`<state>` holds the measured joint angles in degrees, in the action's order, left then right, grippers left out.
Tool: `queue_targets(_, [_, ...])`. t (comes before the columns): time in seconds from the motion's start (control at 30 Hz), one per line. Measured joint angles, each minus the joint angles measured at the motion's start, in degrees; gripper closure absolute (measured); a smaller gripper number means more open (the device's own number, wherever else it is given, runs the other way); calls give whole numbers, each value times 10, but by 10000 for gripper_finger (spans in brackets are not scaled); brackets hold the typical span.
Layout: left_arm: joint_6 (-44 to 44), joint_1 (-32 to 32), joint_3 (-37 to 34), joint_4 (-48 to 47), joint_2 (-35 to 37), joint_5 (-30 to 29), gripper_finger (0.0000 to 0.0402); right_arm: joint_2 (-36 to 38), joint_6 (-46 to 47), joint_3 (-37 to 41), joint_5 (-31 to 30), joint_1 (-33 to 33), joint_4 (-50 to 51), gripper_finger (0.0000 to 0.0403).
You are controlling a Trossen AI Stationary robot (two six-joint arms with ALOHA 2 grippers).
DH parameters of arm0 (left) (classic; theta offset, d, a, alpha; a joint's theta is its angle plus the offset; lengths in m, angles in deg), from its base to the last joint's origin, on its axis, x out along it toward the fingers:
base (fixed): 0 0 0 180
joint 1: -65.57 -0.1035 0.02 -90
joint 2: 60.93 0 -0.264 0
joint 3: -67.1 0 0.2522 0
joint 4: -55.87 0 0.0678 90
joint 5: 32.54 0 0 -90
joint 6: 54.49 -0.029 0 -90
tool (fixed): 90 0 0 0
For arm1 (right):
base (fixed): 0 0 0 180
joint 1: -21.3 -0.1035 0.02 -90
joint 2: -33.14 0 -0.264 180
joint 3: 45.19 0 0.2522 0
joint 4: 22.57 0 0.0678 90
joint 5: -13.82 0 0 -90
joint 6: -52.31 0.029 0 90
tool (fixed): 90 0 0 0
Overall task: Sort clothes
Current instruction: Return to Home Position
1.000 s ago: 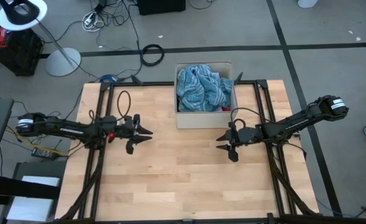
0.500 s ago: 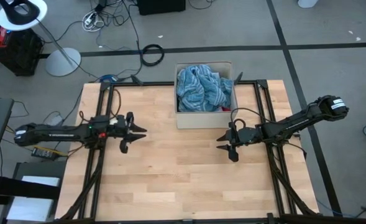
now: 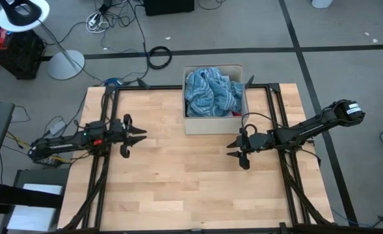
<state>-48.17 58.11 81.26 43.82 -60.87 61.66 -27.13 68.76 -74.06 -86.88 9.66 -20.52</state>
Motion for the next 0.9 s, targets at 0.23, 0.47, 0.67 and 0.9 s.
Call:
queue_targets(0.23, [-1, 1, 0, 1, 0, 29, 286, 0, 1, 0, 0, 0, 0, 239])
queue_targets(0.47, [-1, 1, 0, 3, -1, 47, 286, 0, 2, 0, 0, 0, -5, 239])
queue_targets(0.67, [1, 1, 0, 3, -1, 47, 287, 0, 2, 0, 0, 0, -6, 239])
queue_targets(0.9, [-1, 1, 0, 8, -1, 49, 287, 1, 11, 0, 0, 7, -13, 239])
